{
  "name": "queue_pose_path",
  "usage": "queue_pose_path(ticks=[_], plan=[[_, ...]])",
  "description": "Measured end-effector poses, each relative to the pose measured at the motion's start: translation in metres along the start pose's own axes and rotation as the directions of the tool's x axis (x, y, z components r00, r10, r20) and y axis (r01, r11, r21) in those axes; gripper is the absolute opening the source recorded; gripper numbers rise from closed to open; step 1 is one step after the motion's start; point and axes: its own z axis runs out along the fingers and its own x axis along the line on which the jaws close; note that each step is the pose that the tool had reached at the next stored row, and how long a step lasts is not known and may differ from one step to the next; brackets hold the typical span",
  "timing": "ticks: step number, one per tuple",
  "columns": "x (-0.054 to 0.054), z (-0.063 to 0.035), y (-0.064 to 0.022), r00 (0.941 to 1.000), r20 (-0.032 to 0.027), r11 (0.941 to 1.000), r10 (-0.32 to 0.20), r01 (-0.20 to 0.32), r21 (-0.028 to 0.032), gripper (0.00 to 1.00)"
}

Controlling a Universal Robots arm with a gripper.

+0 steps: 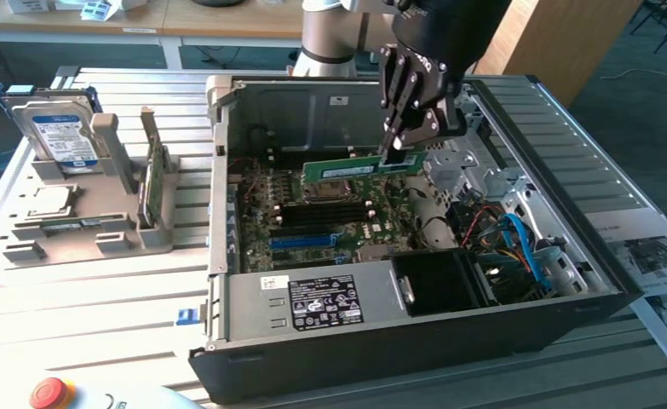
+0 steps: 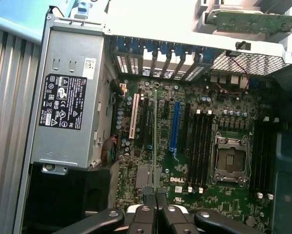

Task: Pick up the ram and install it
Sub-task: 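Pick up the ram and move it above insertion slot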

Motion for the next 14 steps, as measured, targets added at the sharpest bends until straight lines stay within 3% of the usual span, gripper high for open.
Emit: queue_pose_path(ticks=[14], plan=[[-0.012, 0.0008, -0.0016, 0.9991, 0.0029, 0.9991, 0.043, -0.043, 0.0008, 0.12]])
